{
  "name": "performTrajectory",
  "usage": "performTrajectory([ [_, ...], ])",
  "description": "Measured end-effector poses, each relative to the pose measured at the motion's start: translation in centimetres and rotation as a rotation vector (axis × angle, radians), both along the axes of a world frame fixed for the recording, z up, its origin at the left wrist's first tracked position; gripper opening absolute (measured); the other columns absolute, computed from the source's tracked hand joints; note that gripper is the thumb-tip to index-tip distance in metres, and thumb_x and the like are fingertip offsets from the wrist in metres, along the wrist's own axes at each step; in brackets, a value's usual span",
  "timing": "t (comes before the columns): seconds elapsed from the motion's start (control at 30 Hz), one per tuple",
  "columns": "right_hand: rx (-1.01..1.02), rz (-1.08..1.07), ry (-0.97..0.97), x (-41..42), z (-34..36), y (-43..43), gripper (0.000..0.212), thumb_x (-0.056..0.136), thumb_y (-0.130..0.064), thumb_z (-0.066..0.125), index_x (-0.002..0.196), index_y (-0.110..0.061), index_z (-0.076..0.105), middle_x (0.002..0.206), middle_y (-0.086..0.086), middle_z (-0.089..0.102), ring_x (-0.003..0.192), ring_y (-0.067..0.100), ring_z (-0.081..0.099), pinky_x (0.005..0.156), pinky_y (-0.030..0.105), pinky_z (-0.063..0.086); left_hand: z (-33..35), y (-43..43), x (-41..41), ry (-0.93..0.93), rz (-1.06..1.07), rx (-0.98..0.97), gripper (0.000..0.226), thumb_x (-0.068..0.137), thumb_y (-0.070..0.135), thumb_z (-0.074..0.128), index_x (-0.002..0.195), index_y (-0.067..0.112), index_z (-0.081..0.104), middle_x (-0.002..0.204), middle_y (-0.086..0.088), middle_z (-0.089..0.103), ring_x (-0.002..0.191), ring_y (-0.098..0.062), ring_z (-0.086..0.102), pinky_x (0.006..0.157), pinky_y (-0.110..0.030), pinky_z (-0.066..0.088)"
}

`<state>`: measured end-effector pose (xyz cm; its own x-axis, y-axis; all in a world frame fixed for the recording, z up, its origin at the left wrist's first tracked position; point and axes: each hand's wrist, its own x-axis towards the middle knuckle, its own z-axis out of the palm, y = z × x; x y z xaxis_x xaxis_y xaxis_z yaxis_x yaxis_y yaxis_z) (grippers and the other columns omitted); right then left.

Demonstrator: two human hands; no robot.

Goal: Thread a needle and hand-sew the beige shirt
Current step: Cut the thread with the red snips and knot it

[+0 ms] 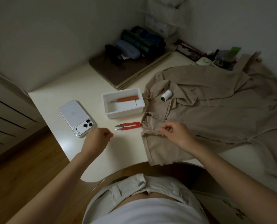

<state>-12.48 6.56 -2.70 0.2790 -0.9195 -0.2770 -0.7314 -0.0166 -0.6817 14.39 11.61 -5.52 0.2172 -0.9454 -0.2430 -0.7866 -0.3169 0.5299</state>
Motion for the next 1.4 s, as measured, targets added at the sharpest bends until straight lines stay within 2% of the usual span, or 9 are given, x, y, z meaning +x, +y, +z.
performTrajectory([
  [0.17, -0.034, 0.081, -0.023, 2.7, 0.3, 1.1, 0.013, 0.092, -0.026, 0.058, 0.092, -0.017, 0.067, 0.079, -0.006, 0.064, 0.07, 0.004, 0.058, 0.065, 0.018, 0.045, 1.0, 0.4, -1.8, 0.055, -0.191, -0.084, 0.058, 0.081, -0.007, 0.056, 0.135, 0.011, 0.049, 0.125, -0.008, 0.056, 0.099, -0.03, 0.059, 0.085, -0.024, 0.042],
  [0.37, -0.067, 0.136, -0.08, 5.7, 1.0, 1.9, 0.014, 0.094, -0.026, 0.056, 0.099, -0.018, 0.067, 0.084, -0.006, 0.066, 0.073, 0.004, 0.059, 0.072, 0.023, 0.05, 3.3, -0.2, -6.0, 0.553, -0.316, -0.044, 0.027, 0.093, 0.012, 0.058, 0.119, 0.012, 0.061, 0.091, 0.002, 0.067, 0.063, -0.002, 0.061, 0.064, -0.019, 0.051],
  [0.7, -0.029, 0.072, 0.076, 1.5, 0.2, 0.8, 0.012, 0.093, -0.023, 0.058, 0.088, -0.016, 0.066, 0.075, -0.008, 0.061, 0.065, -0.001, 0.052, 0.062, 0.013, 0.041, 1.2, 0.0, -0.5, 0.264, -0.033, -0.084, 0.014, 0.091, 0.004, 0.058, 0.09, 0.005, 0.072, 0.065, 0.002, 0.061, 0.047, -0.001, 0.056, 0.052, -0.008, 0.043],
  [0.93, -0.07, -0.001, 0.223, -0.5, -0.6, -0.2, 0.015, 0.095, -0.024, 0.055, 0.089, -0.014, 0.065, 0.071, -0.004, 0.06, 0.069, 0.014, 0.059, 0.063, 0.025, 0.046, -1.9, 0.2, 3.5, -0.115, -0.03, 0.092, 0.012, 0.086, 0.002, 0.046, 0.074, 0.0, 0.046, 0.08, -0.005, 0.057, 0.07, -0.026, 0.046, 0.067, -0.029, 0.042],
  [0.97, -0.082, 0.012, 0.219, 0.0, -0.5, -0.1, 0.015, 0.095, -0.024, 0.055, 0.09, -0.014, 0.065, 0.071, -0.007, 0.058, 0.069, 0.011, 0.058, 0.061, 0.022, 0.044, -1.9, 0.4, 3.2, -0.218, -0.061, 0.135, 0.03, 0.084, 0.0, 0.046, 0.085, 0.023, 0.066, 0.09, -0.007, 0.06, 0.077, -0.029, 0.05, 0.069, -0.032, 0.044],
  [1.0, -0.087, 0.03, 0.207, 0.6, -0.3, 0.1, 0.016, 0.095, -0.024, 0.054, 0.091, -0.014, 0.065, 0.072, -0.007, 0.059, 0.069, 0.01, 0.058, 0.062, 0.021, 0.044, -1.9, 0.4, 2.9, -0.27, -0.113, 0.146, 0.03, 0.085, -0.003, 0.047, 0.101, 0.008, 0.07, 0.105, -0.007, 0.061, 0.091, -0.031, 0.055, 0.076, -0.034, 0.047],
  [1.13, -0.085, 0.117, 0.112, 3.9, 0.7, 1.2, 0.014, 0.095, -0.027, 0.054, 0.09, -0.019, 0.063, 0.074, -0.01, 0.059, 0.065, 0.003, 0.055, 0.057, 0.015, 0.04, 0.0, 0.3, -0.9, 0.031, -0.206, -0.179, 0.048, 0.087, -0.007, 0.051, 0.132, 0.01, 0.054, 0.131, -0.006, 0.055, 0.104, -0.024, 0.06, 0.089, -0.022, 0.043],
  [1.27, -0.114, 0.182, 0.024, 6.6, 1.2, 1.9, 0.012, 0.095, -0.024, 0.054, 0.099, -0.019, 0.065, 0.081, -0.011, 0.06, 0.073, 0.004, 0.058, 0.067, 0.017, 0.045, 2.8, -0.1, -4.9, 0.554, -0.243, -0.056, 0.036, 0.096, 0.012, 0.052, 0.132, 0.016, 0.051, 0.111, 0.001, 0.065, 0.068, -0.004, 0.062, 0.064, -0.017, 0.048],
  [1.4, -0.15, 0.176, 0.016, 6.8, 1.3, 1.7, 0.012, 0.095, -0.026, 0.054, 0.095, -0.021, 0.065, 0.076, -0.015, 0.057, 0.067, -0.003, 0.052, 0.063, 0.015, 0.042, 2.9, -0.3, -4.4, 0.473, -0.273, -0.061, 0.02, 0.097, 0.016, 0.053, 0.109, 0.012, 0.068, 0.074, 0.007, 0.06, 0.059, 0.0, 0.056, 0.063, -0.013, 0.045],
])
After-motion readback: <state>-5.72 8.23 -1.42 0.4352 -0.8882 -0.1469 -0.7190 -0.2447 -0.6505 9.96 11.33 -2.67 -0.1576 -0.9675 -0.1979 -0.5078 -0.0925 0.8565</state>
